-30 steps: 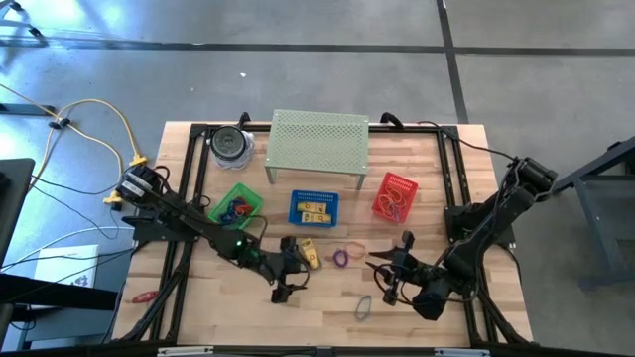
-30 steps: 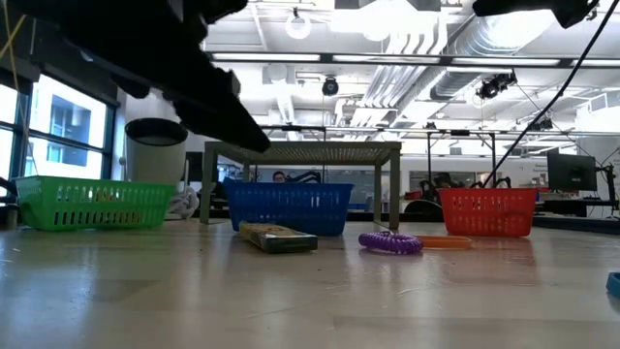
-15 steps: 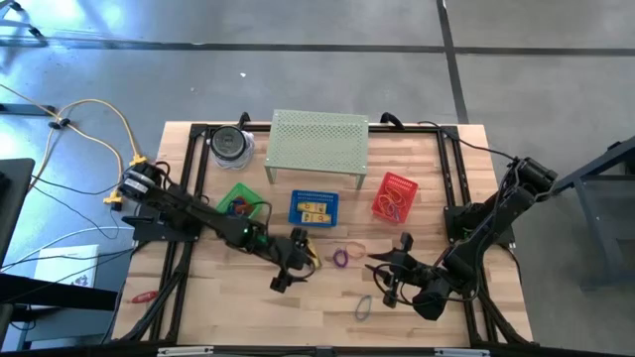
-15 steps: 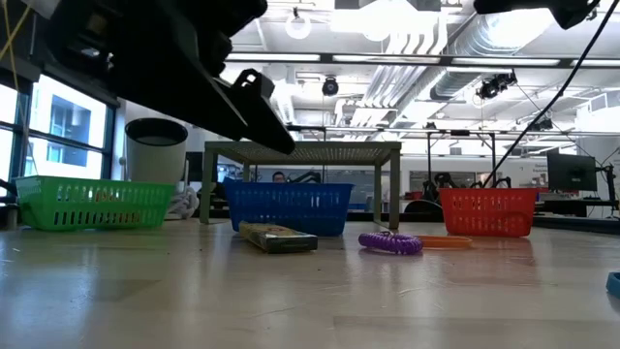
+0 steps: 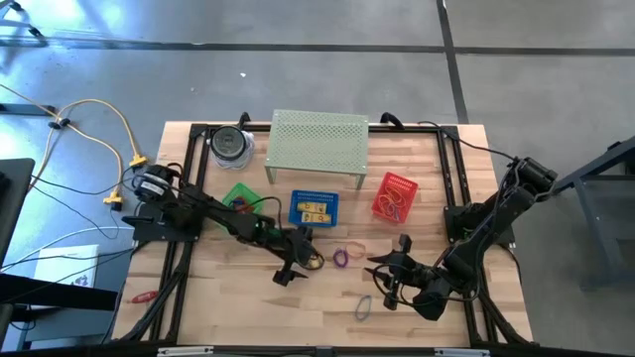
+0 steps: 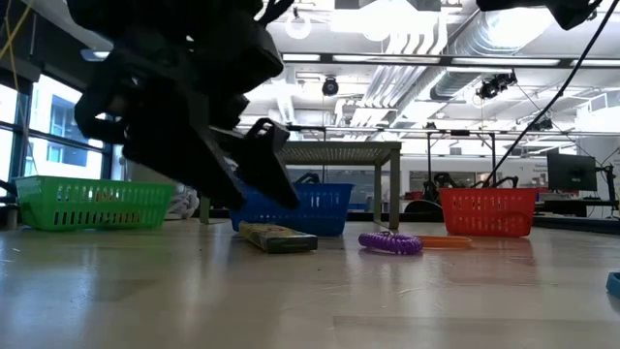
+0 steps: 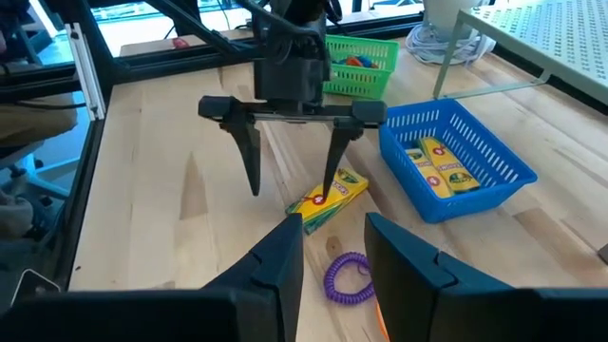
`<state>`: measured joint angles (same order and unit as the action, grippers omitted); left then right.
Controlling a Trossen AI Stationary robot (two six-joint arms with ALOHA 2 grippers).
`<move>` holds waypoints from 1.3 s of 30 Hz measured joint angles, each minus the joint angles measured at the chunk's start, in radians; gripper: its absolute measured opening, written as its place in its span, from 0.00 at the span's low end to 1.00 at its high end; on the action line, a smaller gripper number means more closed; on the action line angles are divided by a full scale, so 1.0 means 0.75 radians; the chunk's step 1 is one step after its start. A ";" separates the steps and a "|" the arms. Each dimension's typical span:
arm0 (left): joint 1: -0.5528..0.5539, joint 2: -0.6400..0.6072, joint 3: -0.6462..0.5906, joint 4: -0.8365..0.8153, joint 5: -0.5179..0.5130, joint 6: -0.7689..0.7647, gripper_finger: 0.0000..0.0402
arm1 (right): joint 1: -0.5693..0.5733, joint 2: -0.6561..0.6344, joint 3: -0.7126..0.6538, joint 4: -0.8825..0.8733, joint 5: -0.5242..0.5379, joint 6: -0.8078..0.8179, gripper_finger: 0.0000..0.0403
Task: Pick & Place Office Desk Supplies
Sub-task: Put the crayon box into the blue bin
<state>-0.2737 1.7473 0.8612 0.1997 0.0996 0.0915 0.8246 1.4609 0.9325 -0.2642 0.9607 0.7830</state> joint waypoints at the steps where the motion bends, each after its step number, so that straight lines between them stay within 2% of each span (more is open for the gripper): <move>1: 0.000 0.001 -0.001 -0.006 0.000 0.027 0.84 | 0.000 0.000 0.000 0.000 0.000 0.000 0.26; 15: 0.081 0.021 0.000 0.007 0.011 0.102 0.84 | 0.000 0.000 0.000 0.009 0.001 -0.003 0.26; 21: 0.128 0.041 0.001 -0.027 0.000 0.008 0.84 | 0.000 0.000 0.000 0.013 -0.010 -0.003 0.26; 29: 0.121 0.050 0.003 -0.140 -0.012 -0.074 0.84 | 0.000 0.000 0.000 0.013 -0.024 -0.003 0.26; 39: 0.054 0.050 0.003 -0.150 -0.096 -0.086 0.84 | 0.000 0.000 0.000 0.013 -0.024 -0.003 0.26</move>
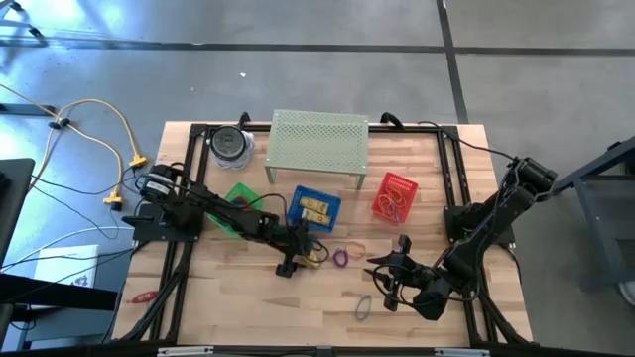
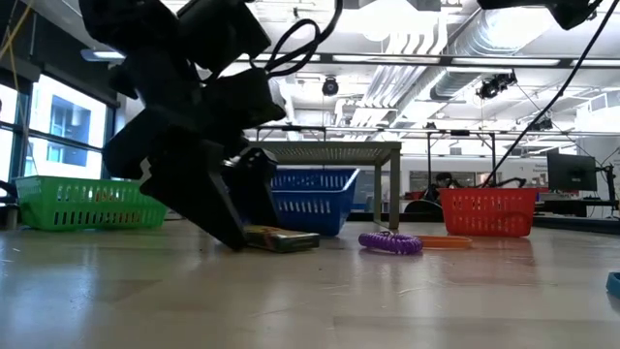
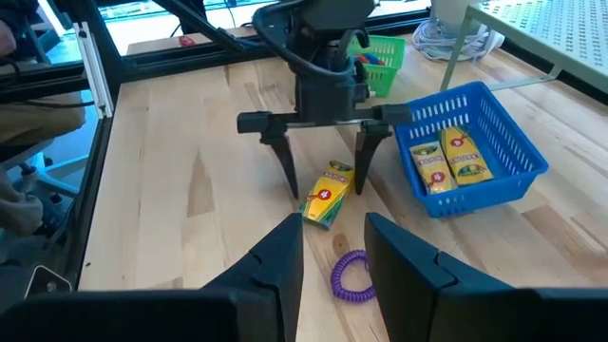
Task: Pick & Place Office Desk Supplies
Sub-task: Put the crayon box into the blue bin
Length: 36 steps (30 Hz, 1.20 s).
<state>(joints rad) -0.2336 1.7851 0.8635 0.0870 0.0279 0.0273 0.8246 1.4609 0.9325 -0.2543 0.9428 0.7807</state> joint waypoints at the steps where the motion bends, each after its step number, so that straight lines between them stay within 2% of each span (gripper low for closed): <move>1: -0.005 0.000 0.000 0.000 -0.005 -0.003 0.84 | 0.000 0.000 0.000 0.000 0.000 0.000 0.26; 4: -0.020 0.000 0.000 0.000 -0.010 -0.046 0.84 | 0.000 0.000 0.000 0.000 0.000 0.000 0.26; 19: -0.091 -0.008 0.001 0.023 -0.010 -0.563 0.84 | 0.000 0.000 0.000 -0.002 -0.005 -0.001 0.26; 25: -0.104 -0.008 0.001 0.027 -0.029 -0.570 0.84 | 0.000 0.000 0.000 -0.001 -0.007 0.000 0.26; 30: -0.152 -0.006 -0.001 0.027 -0.168 -0.566 0.84 | 0.000 0.000 0.000 -0.001 -0.007 0.000 0.26; 33: -0.181 -0.005 -0.003 0.019 -0.248 -0.485 0.84 | 0.000 0.000 0.000 -0.001 -0.007 0.000 0.26; 36: -0.205 -0.005 -0.004 0.017 -0.267 -0.407 0.84 | 0.000 0.001 0.000 -0.001 -0.007 0.000 0.26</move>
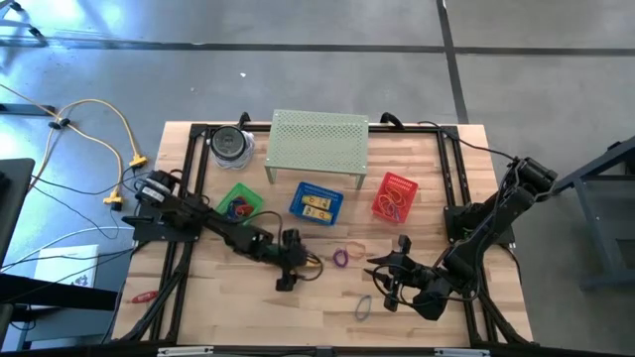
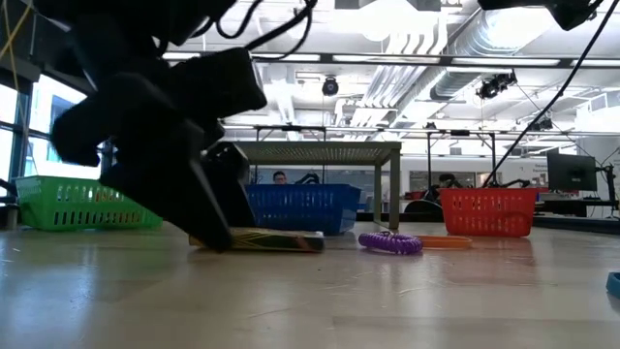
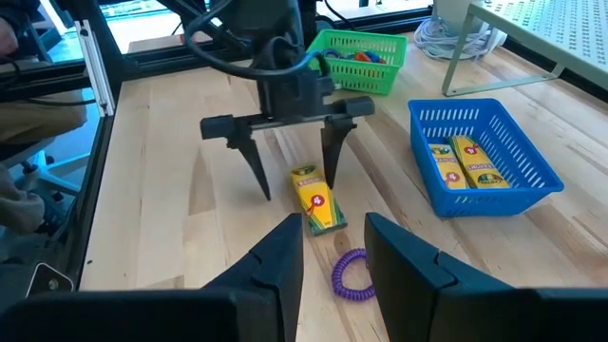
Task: Pick & Place Office Desk Supplies
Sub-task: Put the crayon box into the blue bin
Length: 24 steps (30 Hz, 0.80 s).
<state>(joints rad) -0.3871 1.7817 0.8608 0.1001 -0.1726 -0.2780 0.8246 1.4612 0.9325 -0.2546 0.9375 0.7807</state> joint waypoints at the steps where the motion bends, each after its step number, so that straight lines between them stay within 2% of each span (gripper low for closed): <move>1: -0.007 0.000 0.000 0.001 -0.003 0.007 0.84 | 0.000 0.000 0.000 0.000 0.001 0.000 0.26; 5: -0.033 0.000 -0.002 -0.001 -0.027 0.038 0.83 | 0.000 0.001 0.000 0.001 0.001 0.003 0.26; 12: -0.041 0.010 -0.004 0.008 -0.206 0.039 0.78 | 0.000 0.001 0.000 0.001 0.001 0.005 0.26; 24: -0.055 0.163 0.002 0.096 -0.233 -0.032 0.76 | 0.000 0.001 0.000 0.007 -0.021 0.005 0.26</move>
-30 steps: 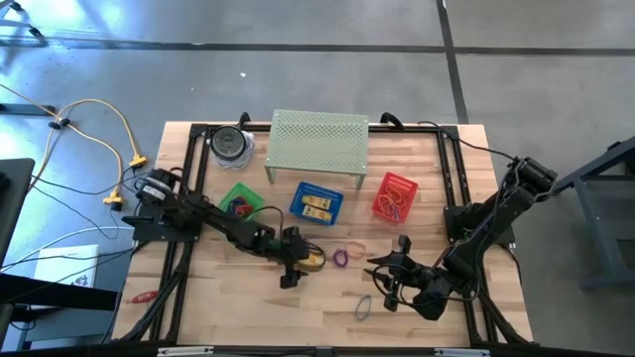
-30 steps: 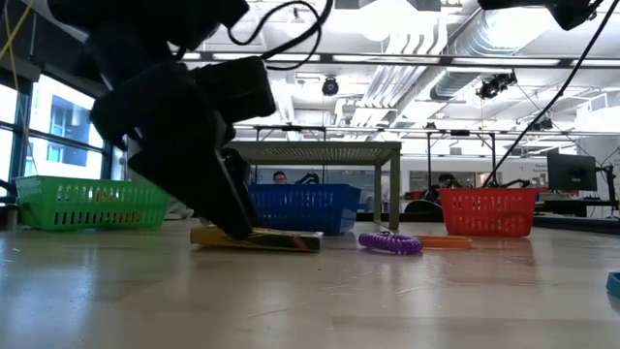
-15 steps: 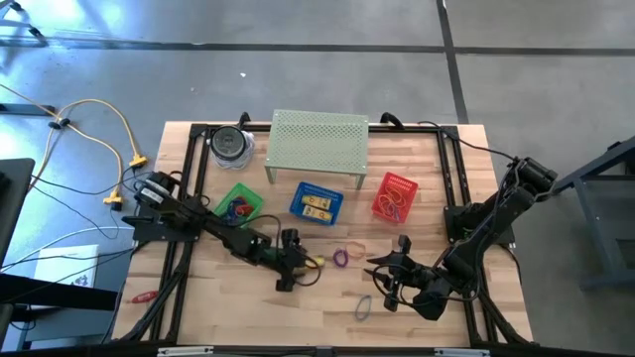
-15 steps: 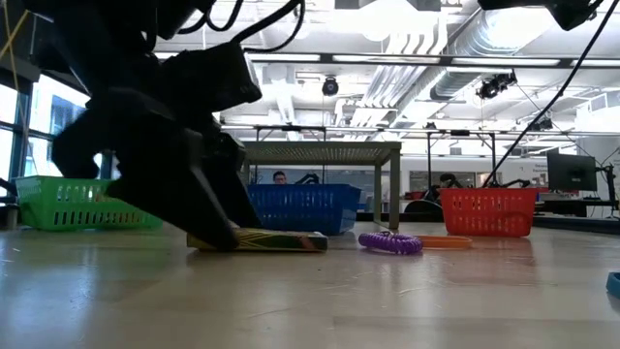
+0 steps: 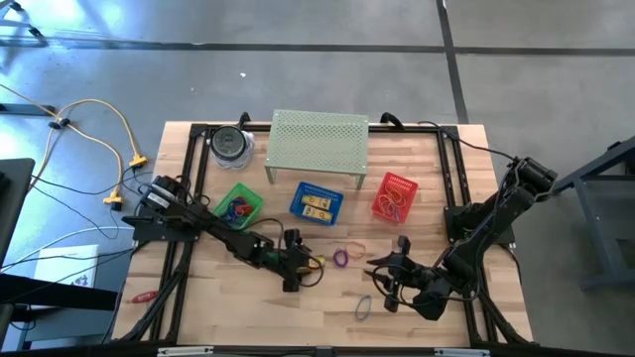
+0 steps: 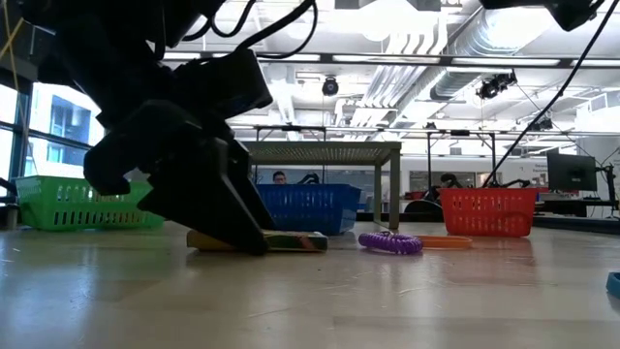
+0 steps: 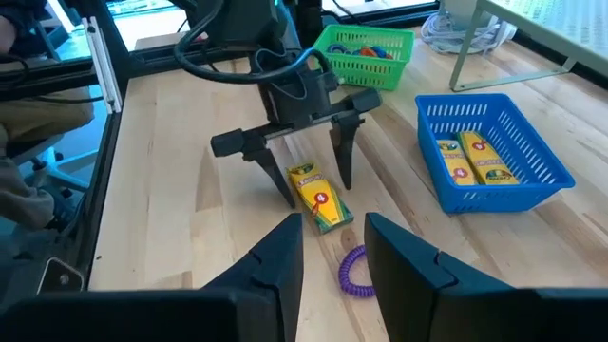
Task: Pick & Place Office Desk Supplies
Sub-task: Put the crayon box into the blue bin
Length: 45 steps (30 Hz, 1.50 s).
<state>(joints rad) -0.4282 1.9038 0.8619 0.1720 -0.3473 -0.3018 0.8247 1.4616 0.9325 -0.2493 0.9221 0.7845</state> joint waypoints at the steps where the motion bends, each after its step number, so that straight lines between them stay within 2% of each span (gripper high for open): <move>1: -0.005 0.001 0.000 -0.009 0.001 -0.003 0.76 | 0.000 0.000 0.000 0.000 -0.009 0.000 0.26; 5: -0.042 0.003 -0.009 -0.049 -0.025 -0.026 0.76 | 0.000 0.000 0.000 0.001 -0.021 0.000 0.26; 13: -0.112 0.004 -0.087 -0.017 -0.169 -0.175 0.76 | 0.000 0.000 0.000 0.011 -0.042 0.000 0.26; 32: -0.139 0.101 -0.102 0.085 -0.224 -0.255 0.75 | 0.000 0.000 0.000 0.028 -0.043 -0.005 0.26; 36: -0.139 0.102 -0.102 0.089 -0.222 -0.254 0.70 | 0.000 0.000 0.000 0.028 -0.043 -0.005 0.26; 45: -0.154 0.110 -0.101 0.099 -0.278 -0.247 0.50 | 0.000 0.000 0.000 0.029 -0.043 -0.005 0.26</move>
<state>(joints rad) -0.5438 1.9862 0.7860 0.2465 -0.5562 -0.4870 0.8246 1.4616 0.9325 -0.2276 0.8899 0.7811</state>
